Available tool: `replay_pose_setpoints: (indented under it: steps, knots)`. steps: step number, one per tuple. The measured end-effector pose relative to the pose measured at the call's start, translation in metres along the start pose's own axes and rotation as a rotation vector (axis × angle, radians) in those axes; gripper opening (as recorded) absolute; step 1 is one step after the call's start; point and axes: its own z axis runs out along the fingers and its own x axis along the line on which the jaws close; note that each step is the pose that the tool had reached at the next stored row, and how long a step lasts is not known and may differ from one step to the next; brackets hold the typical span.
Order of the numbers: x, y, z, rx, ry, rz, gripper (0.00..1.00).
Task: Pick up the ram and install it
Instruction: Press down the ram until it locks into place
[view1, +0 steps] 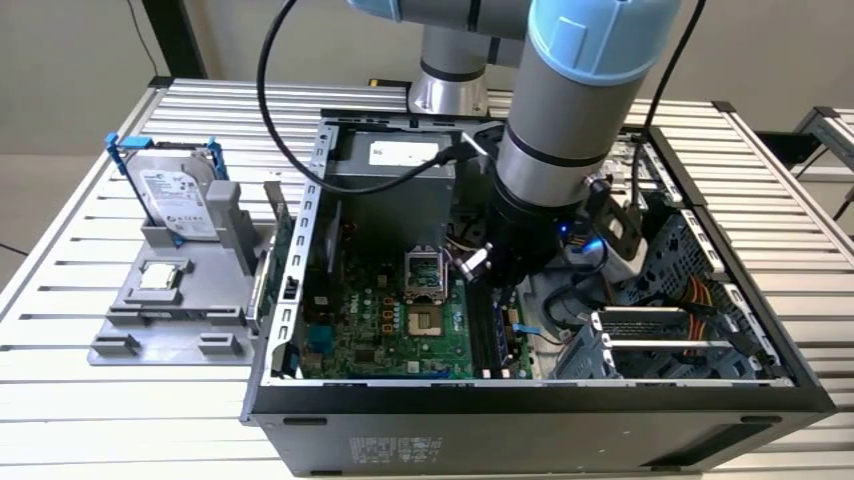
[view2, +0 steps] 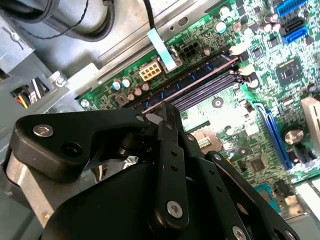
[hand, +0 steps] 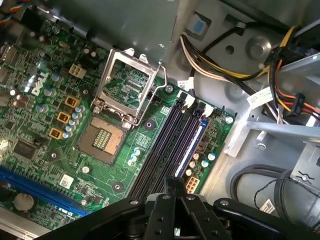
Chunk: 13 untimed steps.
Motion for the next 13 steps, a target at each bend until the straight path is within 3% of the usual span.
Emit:
replay_pose_setpoints:
  steps: [13]
  knots:
    - [-0.0012, -0.0005, 0.0001, -0.0038, 0.0001, -0.085, 0.0]
